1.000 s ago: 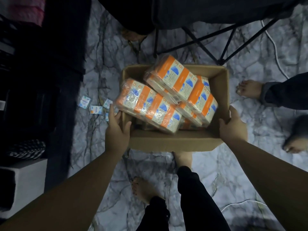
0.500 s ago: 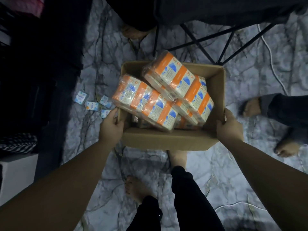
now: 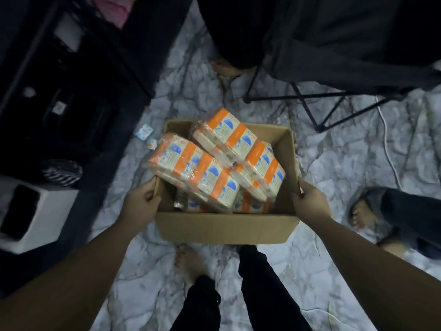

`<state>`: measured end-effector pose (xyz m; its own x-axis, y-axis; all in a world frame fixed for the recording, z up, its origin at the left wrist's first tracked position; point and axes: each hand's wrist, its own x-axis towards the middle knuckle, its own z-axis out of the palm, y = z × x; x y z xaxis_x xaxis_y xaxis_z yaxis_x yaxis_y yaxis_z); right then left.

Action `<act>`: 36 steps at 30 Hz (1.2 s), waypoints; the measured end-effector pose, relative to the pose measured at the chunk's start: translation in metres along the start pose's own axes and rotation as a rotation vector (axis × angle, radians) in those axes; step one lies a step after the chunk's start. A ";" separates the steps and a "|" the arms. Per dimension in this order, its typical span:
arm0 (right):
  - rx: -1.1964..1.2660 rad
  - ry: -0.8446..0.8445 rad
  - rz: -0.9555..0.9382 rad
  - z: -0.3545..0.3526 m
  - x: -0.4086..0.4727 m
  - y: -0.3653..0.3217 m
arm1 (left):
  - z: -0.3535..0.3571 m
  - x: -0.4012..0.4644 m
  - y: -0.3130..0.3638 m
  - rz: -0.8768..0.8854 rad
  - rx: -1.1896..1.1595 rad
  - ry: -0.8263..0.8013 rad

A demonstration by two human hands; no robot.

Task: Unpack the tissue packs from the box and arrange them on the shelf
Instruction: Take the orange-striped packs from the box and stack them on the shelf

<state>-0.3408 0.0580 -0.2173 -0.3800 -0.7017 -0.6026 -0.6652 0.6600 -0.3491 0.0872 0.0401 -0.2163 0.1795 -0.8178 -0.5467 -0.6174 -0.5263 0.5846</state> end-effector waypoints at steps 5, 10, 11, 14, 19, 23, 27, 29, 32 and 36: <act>-0.141 -0.071 -0.165 0.001 -0.015 -0.063 | -0.055 -0.049 -0.029 -0.132 -0.042 0.058; -0.254 -0.142 -0.348 0.013 -0.027 -0.140 | -0.087 -0.096 -0.083 -0.273 -0.151 0.181; -0.279 -0.154 -0.384 0.019 -0.028 -0.154 | -0.092 -0.107 -0.091 -0.301 -0.227 0.200; -0.320 -0.206 -0.512 0.040 -0.032 -0.194 | -0.097 -0.143 -0.115 -0.364 -0.390 0.287; -0.414 -0.319 -0.718 0.086 -0.045 -0.254 | -0.095 -0.187 -0.154 -0.477 -0.570 0.396; -0.505 -0.356 -0.798 0.136 -0.049 -0.284 | -0.091 -0.214 -0.189 -0.545 -0.699 0.491; -0.515 -0.397 -0.898 0.187 -0.062 -0.300 | -0.086 -0.233 -0.219 -0.585 -0.787 0.558; -0.533 -0.383 -0.932 0.212 -0.065 -0.300 | -0.080 -0.238 -0.234 -0.625 -0.809 0.587; -0.561 -0.393 -0.947 0.244 -0.067 -0.295 | -0.059 -0.246 -0.257 -0.682 -0.768 0.638; -0.620 -0.423 -0.928 0.276 -0.064 -0.284 | -0.017 -0.245 -0.288 -0.732 -0.783 0.661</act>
<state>0.0501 -0.0111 -0.2780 0.5741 -0.6218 -0.5328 -0.8155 -0.3759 -0.4400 0.2341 0.3879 -0.2405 0.7754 -0.1175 -0.6205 0.3668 -0.7160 0.5940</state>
